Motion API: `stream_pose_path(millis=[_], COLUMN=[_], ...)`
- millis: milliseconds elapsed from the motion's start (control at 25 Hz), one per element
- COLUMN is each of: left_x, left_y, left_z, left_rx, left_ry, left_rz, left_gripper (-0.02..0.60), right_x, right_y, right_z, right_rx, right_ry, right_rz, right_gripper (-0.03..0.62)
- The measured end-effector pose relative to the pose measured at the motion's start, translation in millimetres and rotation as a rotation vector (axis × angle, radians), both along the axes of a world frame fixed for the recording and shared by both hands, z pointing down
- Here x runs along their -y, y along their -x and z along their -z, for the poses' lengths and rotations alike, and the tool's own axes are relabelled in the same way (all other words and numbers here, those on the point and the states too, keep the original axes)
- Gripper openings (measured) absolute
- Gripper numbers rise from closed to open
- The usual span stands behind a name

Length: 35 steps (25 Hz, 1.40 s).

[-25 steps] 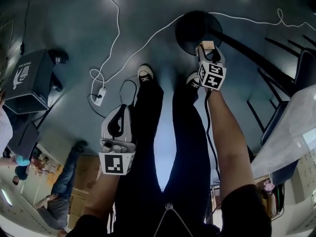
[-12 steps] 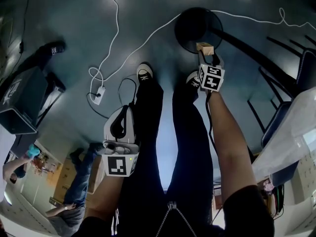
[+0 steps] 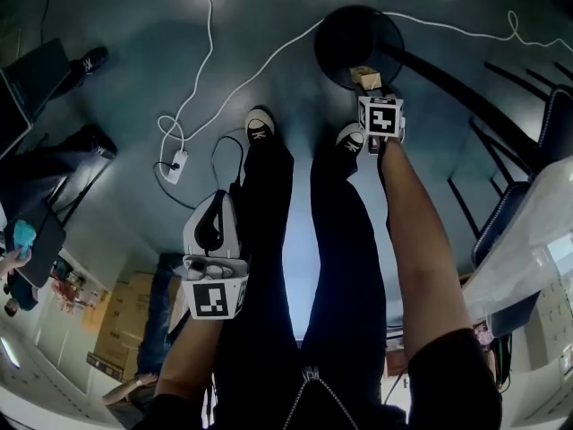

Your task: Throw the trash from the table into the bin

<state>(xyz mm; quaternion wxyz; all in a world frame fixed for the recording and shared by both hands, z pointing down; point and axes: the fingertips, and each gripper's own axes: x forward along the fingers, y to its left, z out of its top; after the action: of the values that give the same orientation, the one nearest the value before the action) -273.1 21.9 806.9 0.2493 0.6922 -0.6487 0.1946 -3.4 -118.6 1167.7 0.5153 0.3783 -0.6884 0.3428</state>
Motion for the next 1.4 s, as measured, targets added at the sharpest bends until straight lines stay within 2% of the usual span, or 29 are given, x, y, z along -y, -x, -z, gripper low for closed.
stream_pose_path(millis=[80,240,320,400,480,560,680,800,840,920,1040,1120,1280,1400], left_x=[0.5,-1.1,-2.2,-4.7,3.9,43.7,97.4,87.2,83.0,88.4,124.2,137.5,123.0,101.4], left_y=[7.2,19.2,21.4,20.8,18.3,16.5,5.9,-26.3,-39.2,-62.3,-85.6,-98.5,-128.7,-153.9], left_z=[-0.8,1.9,10.9,31.1,59.3,92.3,174.5,278.1,312.9,379.4,466.6,518.7,587.9,602.2], left_rx=[0.022,0.039,0.045,0.055,0.063,0.063,0.044,-0.008,-0.024,-0.051,-0.097,-0.125,-0.177,-0.223], left_ry=[0.002,0.008,0.005,-0.002,-0.024,-0.107,-0.23,-0.261,-0.277,-0.336,-0.471,-0.553,-0.627,-0.64], left_rz=[0.022,0.062,0.06,0.043,0.019,0.001,-0.033,-0.137,-0.18,-0.269,-0.401,-0.472,-0.55,-0.599], left_gripper=[0.0,0.0,0.0,0.0,0.0,0.0,0.0,0.0,0.0,0.0,0.0,0.0,0.0,0.0], right_x=[-1.1,-1.9,-4.2,-19.5,-41.9,-38.6,-36.7,-77.7,-83.6,-73.8,-27.1,-9.8,-20.1,-38.8], right_y=[-0.3,-0.3,-2.1,-0.4,9.6,25.9,42.1,31.4,25.3,17.3,15.0,12.9,-3.3,-18.0], right_z=[-0.5,10.3,30.4,67.7,118.5,183.5,325.4,483.6,533.4,629.8,753.6,825.3,927.8,961.0], right_rx=[0.003,0.035,0.047,0.089,0.185,0.31,0.48,0.59,0.62,0.681,0.764,0.782,0.774,0.748], right_ry=[0.013,0.026,0.016,0.001,-0.024,-0.082,-0.162,-0.22,-0.259,-0.366,-0.594,-0.738,-0.964,-1.07], right_rz=[0.005,0.007,-0.021,-0.09,-0.136,-0.148,-0.169,-0.196,-0.205,-0.216,-0.191,-0.164,-0.164,-0.204], right_gripper=[0.281,0.362,0.361,0.315,0.268,0.213,0.133,0.064,0.035,0.028,0.028,0.028,0.028,0.028])
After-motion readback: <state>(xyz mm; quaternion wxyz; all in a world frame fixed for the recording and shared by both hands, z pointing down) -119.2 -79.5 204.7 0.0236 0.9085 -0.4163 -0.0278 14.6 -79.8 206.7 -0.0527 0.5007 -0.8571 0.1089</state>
